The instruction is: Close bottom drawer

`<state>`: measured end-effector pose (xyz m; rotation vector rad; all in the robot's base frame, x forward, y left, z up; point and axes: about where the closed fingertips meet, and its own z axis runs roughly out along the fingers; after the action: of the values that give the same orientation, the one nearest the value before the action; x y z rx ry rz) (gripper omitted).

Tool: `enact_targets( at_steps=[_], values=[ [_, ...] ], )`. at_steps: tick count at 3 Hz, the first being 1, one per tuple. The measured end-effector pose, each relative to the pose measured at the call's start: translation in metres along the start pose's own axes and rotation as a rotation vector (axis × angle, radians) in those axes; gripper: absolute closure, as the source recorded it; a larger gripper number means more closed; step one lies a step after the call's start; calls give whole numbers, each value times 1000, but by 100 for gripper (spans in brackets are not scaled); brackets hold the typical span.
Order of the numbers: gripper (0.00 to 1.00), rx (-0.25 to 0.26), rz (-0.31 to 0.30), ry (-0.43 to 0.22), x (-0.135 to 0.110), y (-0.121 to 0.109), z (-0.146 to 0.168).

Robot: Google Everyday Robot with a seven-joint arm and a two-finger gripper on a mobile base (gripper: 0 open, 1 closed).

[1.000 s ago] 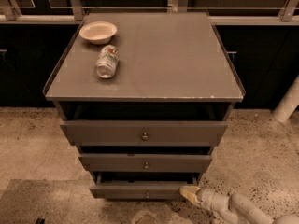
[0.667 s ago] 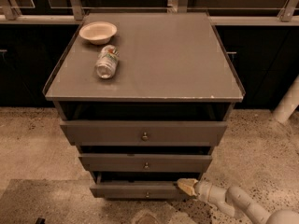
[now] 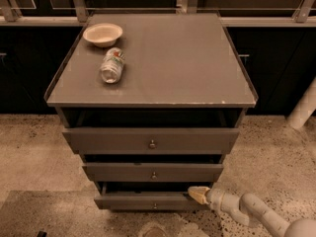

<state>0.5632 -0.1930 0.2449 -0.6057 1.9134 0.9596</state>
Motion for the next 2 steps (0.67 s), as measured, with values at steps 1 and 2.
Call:
enact_targets(
  at_steps=[1,2],
  values=[
    [100,79,51,15,12,16,-35],
    [100,105,152,13,49,31,-51]
  ],
)
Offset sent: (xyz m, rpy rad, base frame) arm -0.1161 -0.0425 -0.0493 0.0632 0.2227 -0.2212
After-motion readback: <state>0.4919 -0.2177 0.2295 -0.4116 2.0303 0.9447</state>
